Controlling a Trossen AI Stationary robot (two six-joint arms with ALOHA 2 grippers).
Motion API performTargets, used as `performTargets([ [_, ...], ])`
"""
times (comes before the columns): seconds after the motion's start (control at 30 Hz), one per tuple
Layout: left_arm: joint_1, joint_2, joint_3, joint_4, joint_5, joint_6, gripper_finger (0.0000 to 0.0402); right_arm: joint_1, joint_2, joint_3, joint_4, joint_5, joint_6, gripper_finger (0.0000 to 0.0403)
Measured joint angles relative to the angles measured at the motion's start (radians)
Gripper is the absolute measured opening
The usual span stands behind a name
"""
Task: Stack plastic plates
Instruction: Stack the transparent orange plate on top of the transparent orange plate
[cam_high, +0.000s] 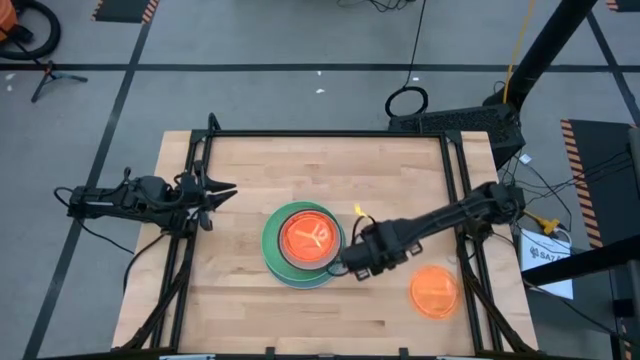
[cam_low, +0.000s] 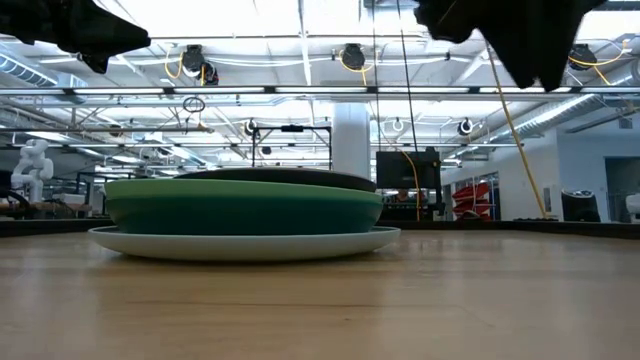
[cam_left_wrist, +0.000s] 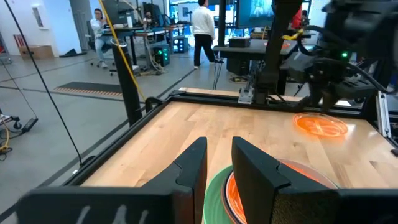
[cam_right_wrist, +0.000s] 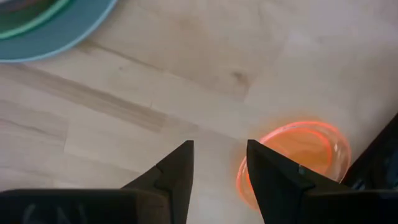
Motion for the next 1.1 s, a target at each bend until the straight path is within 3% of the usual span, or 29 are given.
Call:
performTargets([
  [0.2,0.000,0.000,0.000,0.000,0.001,-0.024,0.0083,0.079,0.000,-0.088,0.071,-0.049,0.118,0.0141],
  [0.4,0.000,0.000,0.000,0.000,0.002,-0.027,0.0083,0.136,0.001,-0.272,0.219,-0.168,0.158,0.0141],
  [0.57,0.000,0.000,0.000,0.000,0.005,-0.029,0.0083,0.160,0.001,-0.397,0.323,-0.206,0.203,0.0141],
  [1.1,0.000,0.000,0.000,0.000,0.005,-0.029,0.0083,0.199,0.000,-0.525,0.438,-0.230,0.335,0.0133],
])
